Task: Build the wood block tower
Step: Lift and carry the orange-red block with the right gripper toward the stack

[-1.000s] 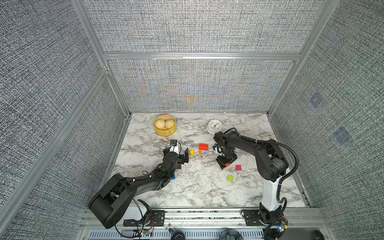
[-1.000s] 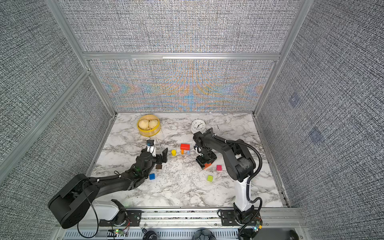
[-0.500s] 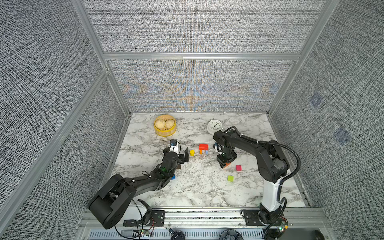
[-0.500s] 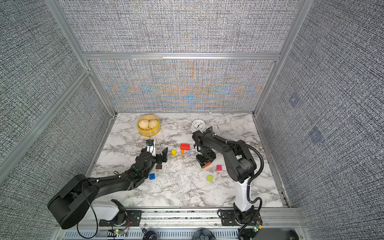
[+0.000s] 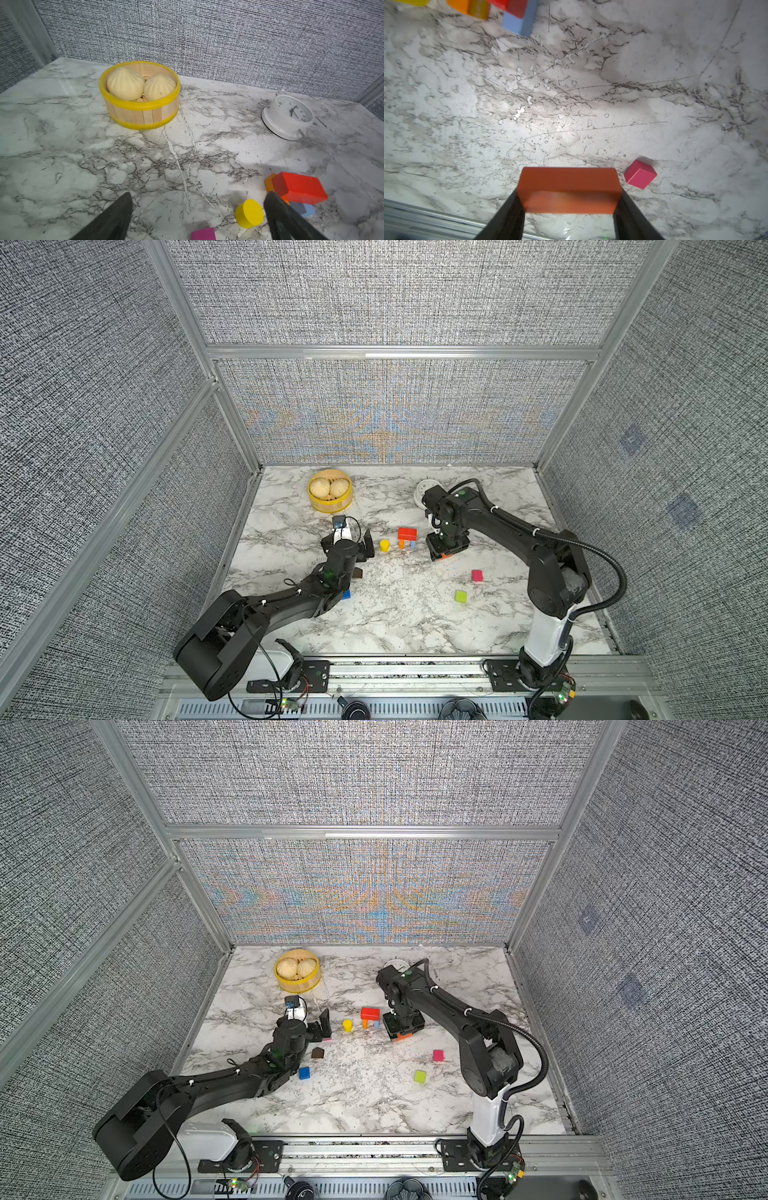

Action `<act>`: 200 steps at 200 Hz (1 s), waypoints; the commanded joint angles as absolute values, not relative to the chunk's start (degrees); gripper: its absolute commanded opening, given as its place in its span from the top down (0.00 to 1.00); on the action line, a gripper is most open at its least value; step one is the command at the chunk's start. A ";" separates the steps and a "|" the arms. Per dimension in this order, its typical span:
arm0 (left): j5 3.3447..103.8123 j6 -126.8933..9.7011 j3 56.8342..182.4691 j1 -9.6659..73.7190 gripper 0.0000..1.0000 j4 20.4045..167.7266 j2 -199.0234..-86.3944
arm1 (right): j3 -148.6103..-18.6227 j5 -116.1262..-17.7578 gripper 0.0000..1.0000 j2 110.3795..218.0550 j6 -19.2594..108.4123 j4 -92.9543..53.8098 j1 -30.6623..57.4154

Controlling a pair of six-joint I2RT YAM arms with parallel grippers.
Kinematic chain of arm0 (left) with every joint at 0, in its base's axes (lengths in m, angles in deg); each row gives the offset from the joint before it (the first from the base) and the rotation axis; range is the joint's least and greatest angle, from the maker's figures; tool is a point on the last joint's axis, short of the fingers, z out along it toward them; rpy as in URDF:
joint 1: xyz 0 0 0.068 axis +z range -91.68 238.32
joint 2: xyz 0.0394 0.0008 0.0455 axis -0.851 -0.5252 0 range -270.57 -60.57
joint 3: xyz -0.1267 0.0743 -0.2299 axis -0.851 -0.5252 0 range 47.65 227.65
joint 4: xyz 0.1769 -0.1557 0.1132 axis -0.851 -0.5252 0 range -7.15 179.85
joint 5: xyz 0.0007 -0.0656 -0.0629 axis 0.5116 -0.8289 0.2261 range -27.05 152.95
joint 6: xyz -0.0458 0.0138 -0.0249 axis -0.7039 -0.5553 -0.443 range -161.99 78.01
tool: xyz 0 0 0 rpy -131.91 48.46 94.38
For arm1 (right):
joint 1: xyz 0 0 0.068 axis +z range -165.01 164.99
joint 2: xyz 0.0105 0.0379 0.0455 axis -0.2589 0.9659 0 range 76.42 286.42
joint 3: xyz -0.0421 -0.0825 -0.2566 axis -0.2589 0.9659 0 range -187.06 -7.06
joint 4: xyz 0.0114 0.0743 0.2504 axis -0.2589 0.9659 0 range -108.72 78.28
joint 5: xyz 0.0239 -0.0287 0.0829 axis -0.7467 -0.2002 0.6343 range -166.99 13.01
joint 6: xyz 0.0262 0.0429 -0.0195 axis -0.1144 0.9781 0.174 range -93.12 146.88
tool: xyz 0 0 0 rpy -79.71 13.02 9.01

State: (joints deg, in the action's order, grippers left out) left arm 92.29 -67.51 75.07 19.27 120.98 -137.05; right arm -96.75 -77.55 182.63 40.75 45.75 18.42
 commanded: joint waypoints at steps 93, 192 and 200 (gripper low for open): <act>101.41 -72.18 79.74 19.47 0.01 110.43 -139.06 | -114.18 -75.72 0.51 190.95 52.30 49.45 20.77; 100.78 -69.94 84.39 22.52 0.01 112.54 -144.47 | -130.37 -75.15 0.51 204.02 52.31 54.90 20.77; 100.32 -69.94 84.39 22.84 0.01 112.36 -144.35 | -131.17 -75.22 0.51 204.67 52.52 55.09 20.72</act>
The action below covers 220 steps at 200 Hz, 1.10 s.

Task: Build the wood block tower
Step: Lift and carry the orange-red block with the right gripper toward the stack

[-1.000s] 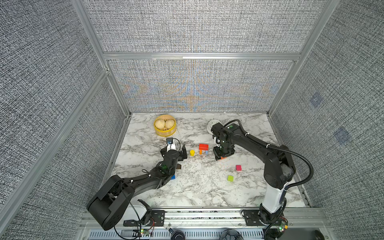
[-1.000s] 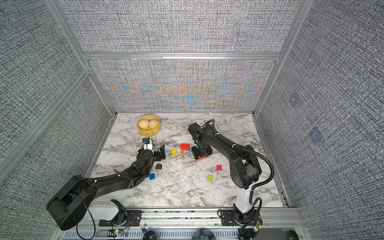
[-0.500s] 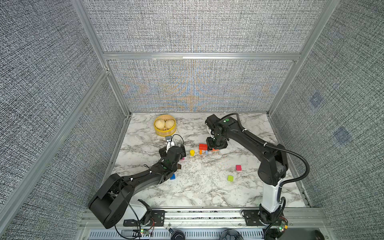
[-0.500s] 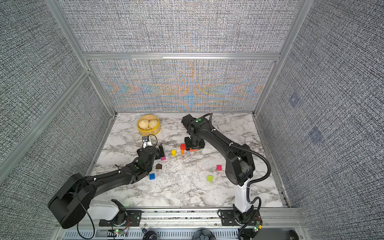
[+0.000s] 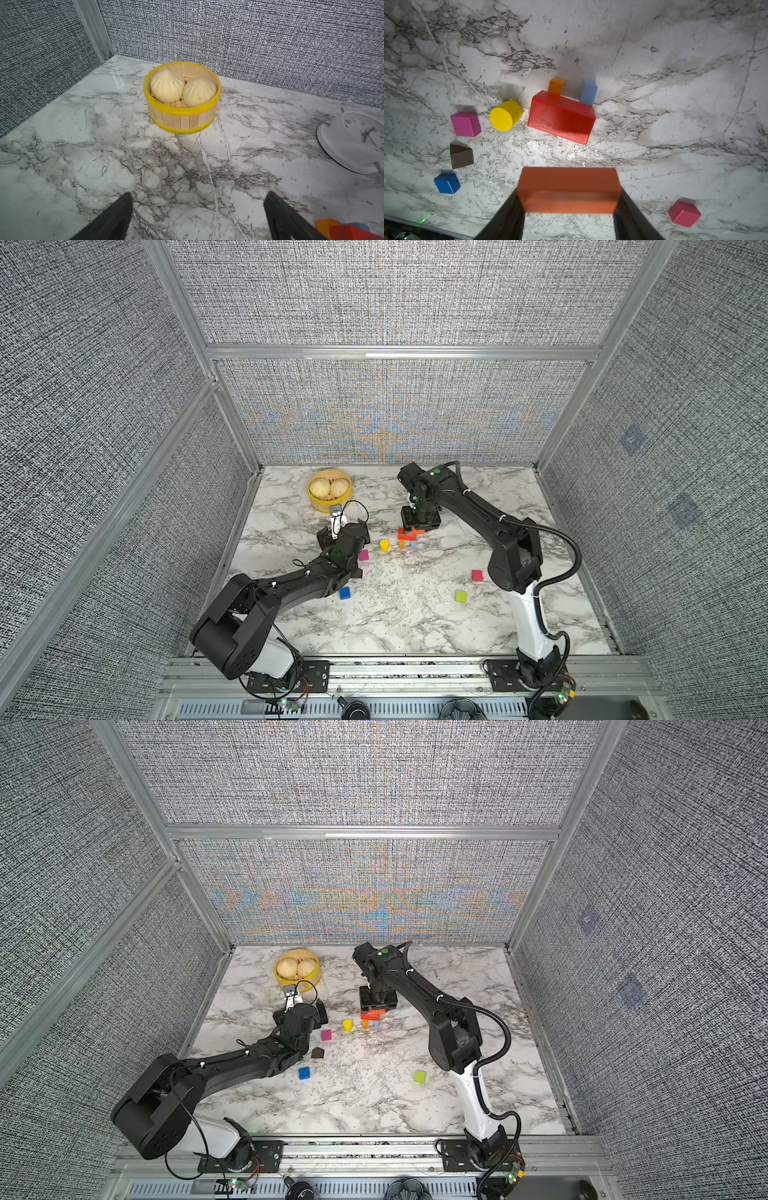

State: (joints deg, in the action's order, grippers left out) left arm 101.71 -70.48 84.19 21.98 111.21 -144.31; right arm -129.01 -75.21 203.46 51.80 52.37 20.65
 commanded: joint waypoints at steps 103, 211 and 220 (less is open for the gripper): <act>97.59 -71.08 82.97 23.86 0.01 111.82 -142.78 | -135.72 -75.90 0.51 209.32 53.60 56.16 20.59; 97.23 -71.24 82.19 24.09 0.01 112.00 -141.59 | -140.39 -76.56 0.50 212.64 54.68 57.66 20.59; 97.31 -71.34 82.11 24.20 0.01 112.04 -141.50 | -140.58 -76.47 0.50 212.71 54.80 57.52 20.59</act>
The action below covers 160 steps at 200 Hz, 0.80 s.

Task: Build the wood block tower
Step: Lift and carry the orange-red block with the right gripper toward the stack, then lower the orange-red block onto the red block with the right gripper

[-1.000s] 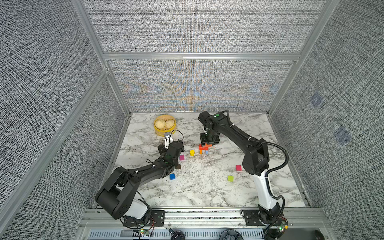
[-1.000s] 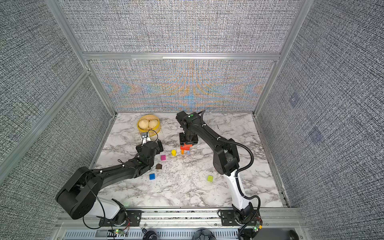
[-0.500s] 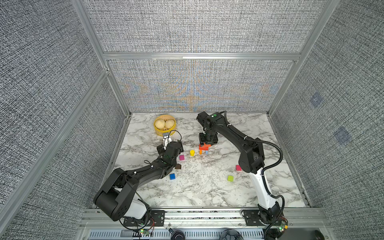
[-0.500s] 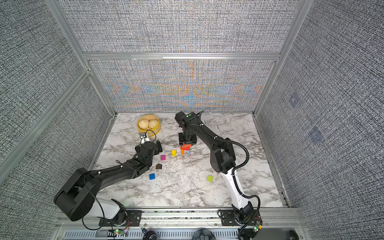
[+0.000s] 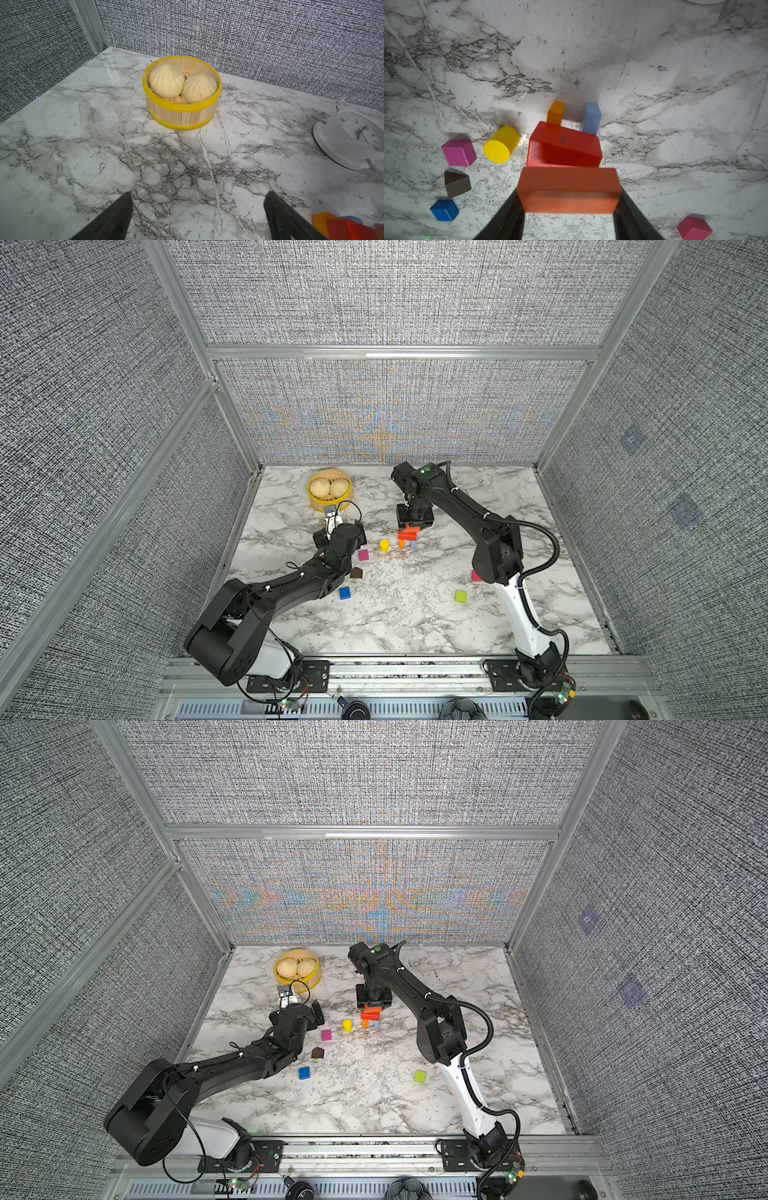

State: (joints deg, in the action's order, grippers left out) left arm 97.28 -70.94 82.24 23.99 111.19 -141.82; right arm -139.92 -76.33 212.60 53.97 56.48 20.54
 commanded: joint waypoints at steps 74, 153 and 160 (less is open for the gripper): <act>97.50 -71.85 81.06 24.41 0.01 112.55 -140.23 | -142.32 -76.20 0.50 213.85 54.98 57.65 20.76; 97.25 -72.31 80.43 24.65 0.01 113.14 -139.62 | -142.68 -76.12 0.50 214.50 54.99 57.83 21.18; 97.23 -72.31 80.43 24.65 0.01 113.09 -139.63 | -142.77 -76.12 0.50 214.56 55.00 57.83 21.20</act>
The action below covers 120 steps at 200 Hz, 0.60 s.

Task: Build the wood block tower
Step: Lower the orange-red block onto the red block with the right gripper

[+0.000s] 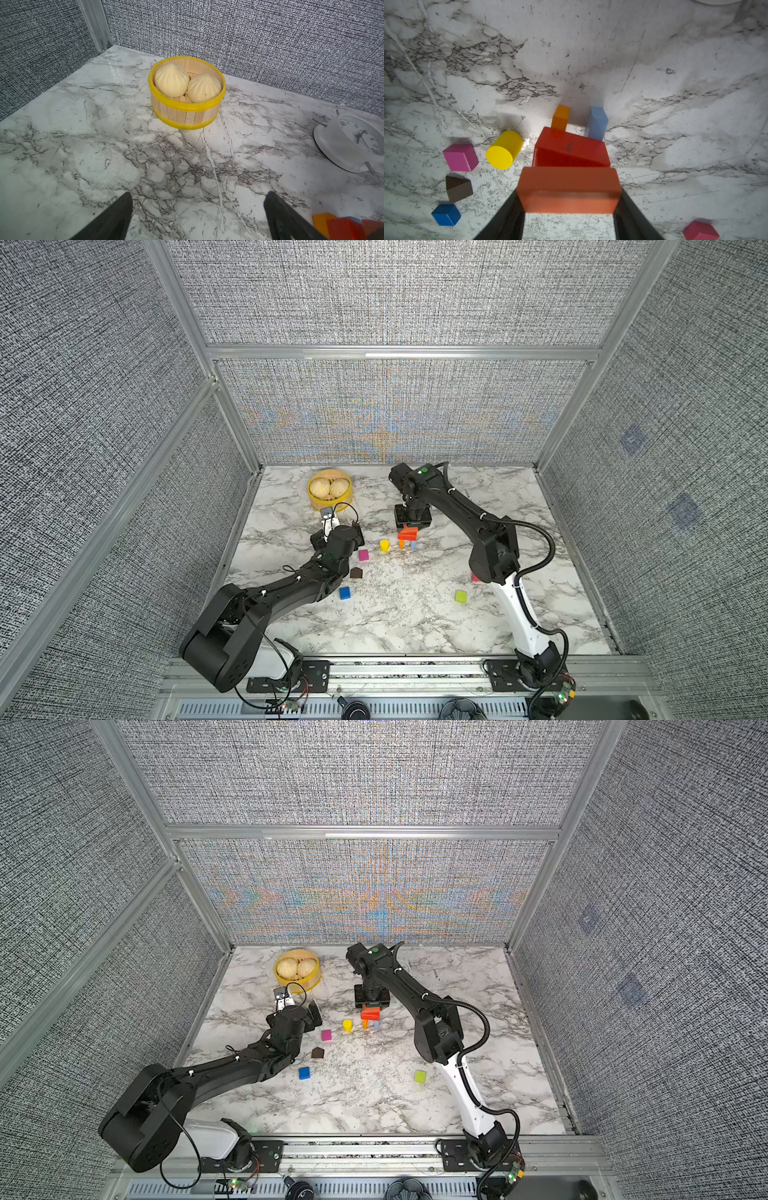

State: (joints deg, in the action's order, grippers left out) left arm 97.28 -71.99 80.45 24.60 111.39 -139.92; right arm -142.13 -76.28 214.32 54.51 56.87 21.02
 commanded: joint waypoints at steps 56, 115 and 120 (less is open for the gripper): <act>97.05 -72.40 80.26 24.74 0.01 113.14 -139.45 | -142.96 -76.42 0.49 214.76 54.95 58.01 21.38; 96.82 -72.59 80.08 24.80 0.01 113.22 -139.37 | -143.90 -76.75 0.47 215.54 54.80 58.64 21.37; 96.79 -72.58 80.08 24.79 0.01 113.22 -139.38 | -143.91 -76.73 0.46 215.58 54.74 58.71 21.37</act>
State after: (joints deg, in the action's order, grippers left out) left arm 97.23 -72.27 80.29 24.71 112.06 -139.66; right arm -143.40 -76.33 215.33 54.54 57.31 21.24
